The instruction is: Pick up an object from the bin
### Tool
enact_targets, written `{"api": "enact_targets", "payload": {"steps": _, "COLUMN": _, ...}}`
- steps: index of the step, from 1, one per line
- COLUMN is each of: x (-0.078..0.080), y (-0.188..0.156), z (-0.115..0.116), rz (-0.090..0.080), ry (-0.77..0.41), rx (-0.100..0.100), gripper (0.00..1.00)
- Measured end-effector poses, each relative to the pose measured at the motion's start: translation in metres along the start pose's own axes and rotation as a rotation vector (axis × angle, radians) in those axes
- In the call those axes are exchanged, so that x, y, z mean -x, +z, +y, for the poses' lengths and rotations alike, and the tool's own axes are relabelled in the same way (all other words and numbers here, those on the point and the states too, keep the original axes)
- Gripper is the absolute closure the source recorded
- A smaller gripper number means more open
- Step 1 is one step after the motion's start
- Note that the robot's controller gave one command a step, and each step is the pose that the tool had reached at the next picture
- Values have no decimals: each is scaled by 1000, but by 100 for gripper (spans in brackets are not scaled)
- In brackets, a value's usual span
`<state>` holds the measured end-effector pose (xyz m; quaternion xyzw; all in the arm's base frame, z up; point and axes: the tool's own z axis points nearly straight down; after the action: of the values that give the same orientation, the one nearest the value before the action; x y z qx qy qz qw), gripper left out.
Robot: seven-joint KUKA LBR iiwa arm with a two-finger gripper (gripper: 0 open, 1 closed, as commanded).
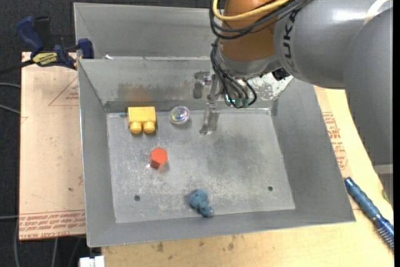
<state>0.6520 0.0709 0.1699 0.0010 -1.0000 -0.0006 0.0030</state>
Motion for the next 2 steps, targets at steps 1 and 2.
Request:
{"api": "enact_targets", "payload": {"steps": 1, "x": -12, "y": 103, "z": 121, "rz": -4, "ry": 164, "rx": 3, "gripper": 0}}
{"api": "enact_targets", "payload": {"steps": 2, "x": -27, "y": 69, "z": 179, "rz": -11, "ry": -101, "rx": 3, "gripper": 0}}
